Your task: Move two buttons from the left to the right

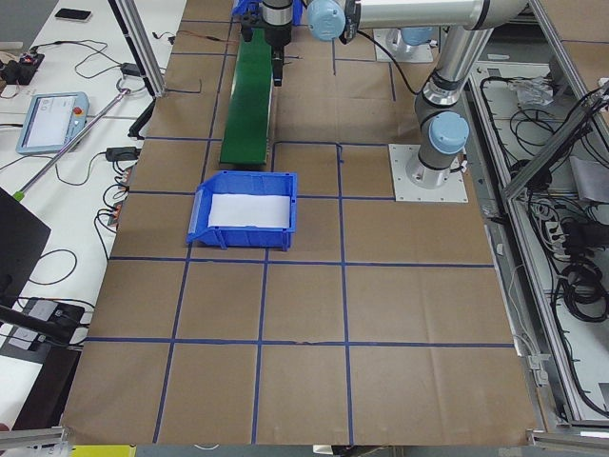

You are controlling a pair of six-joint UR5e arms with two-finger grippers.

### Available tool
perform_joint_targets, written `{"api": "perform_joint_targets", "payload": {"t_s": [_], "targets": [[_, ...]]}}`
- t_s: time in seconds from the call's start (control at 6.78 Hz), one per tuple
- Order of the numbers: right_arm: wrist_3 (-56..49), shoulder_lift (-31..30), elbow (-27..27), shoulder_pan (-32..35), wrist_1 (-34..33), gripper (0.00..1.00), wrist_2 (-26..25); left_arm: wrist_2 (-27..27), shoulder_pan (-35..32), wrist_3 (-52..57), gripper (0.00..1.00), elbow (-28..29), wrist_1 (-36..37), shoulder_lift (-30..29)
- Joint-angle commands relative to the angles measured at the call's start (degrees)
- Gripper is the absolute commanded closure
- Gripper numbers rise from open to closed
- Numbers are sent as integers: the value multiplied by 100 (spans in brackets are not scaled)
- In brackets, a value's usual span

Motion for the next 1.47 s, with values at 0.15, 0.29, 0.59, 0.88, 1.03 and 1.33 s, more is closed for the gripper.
{"api": "perform_joint_targets", "payload": {"t_s": [0.15, 0.29, 0.59, 0.88, 1.03, 1.33], "targets": [[27, 16, -13, 142, -76, 0, -27, 0, 0, 0, 0, 0, 0, -3], [18, 16, -4, 204, -94, 0, -53, -9, 0, 0, 0, 0, 0, -3], [9, 16, 5, 204, -111, 0, -62, -9, 0, 9, 0, -9, 0, -3], [1, 25, 31, 204, -59, 0, -53, 0, 0, 9, 0, -9, -9, -3], [0, 25, 31, 204, -50, 0, -53, -9, 0, 9, 0, -9, -9, 6], [-26, 25, 22, 204, -59, 0, -53, 0, 0, 18, 0, -44, -9, 6]]}}
